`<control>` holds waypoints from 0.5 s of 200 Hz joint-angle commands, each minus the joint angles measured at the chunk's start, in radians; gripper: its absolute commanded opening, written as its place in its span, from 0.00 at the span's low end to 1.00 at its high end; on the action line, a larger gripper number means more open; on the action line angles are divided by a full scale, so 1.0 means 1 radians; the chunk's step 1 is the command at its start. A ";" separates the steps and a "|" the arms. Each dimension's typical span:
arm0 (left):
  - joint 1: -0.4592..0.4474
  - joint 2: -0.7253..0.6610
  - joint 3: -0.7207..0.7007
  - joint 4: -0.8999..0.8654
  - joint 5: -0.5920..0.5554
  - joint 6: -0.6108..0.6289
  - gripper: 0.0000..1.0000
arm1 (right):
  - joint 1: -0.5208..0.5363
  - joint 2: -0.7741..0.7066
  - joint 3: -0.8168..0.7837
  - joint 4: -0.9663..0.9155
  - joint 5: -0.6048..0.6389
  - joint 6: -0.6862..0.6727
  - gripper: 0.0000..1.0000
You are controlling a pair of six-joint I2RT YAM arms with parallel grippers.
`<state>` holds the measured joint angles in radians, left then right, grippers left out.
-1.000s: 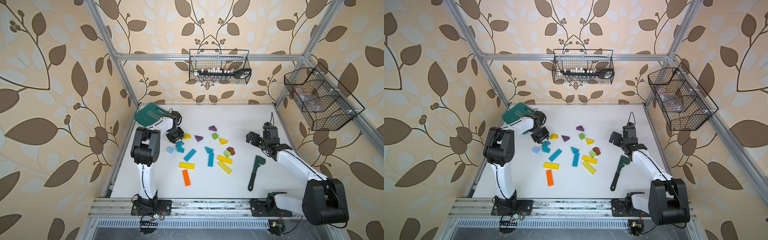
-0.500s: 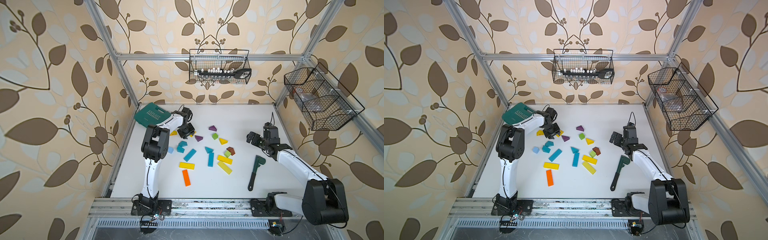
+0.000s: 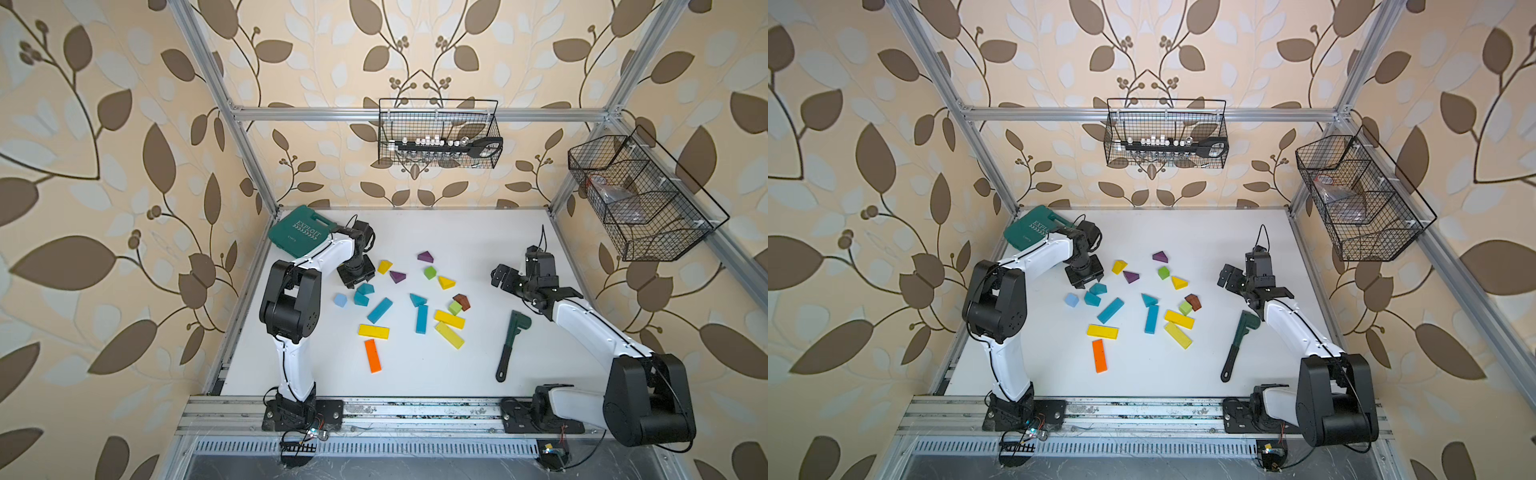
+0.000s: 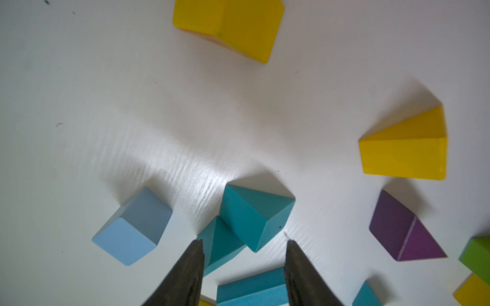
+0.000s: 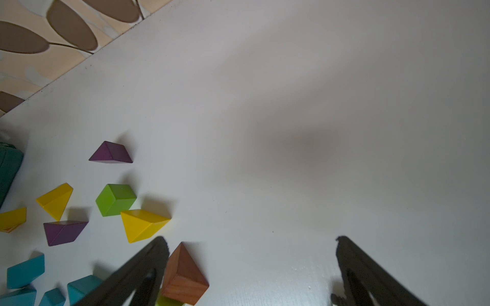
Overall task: Assemble a small pinwheel with building blocks
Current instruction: Adjust the building block at the center of the board.
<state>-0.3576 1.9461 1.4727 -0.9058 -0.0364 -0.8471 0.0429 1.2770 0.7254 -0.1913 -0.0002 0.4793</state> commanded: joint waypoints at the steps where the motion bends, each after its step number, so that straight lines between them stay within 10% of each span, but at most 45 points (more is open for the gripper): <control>1: 0.007 -0.021 -0.034 0.002 0.009 -0.021 0.48 | -0.004 0.010 0.002 -0.007 -0.017 0.009 1.00; 100: -0.072 0.084 0.043 0.082 0.135 -0.043 0.45 | -0.005 0.011 0.005 -0.016 -0.008 0.007 1.00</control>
<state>-0.4065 2.0014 1.4673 -0.8322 0.0601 -0.8730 0.0429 1.2789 0.7254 -0.1913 -0.0048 0.4793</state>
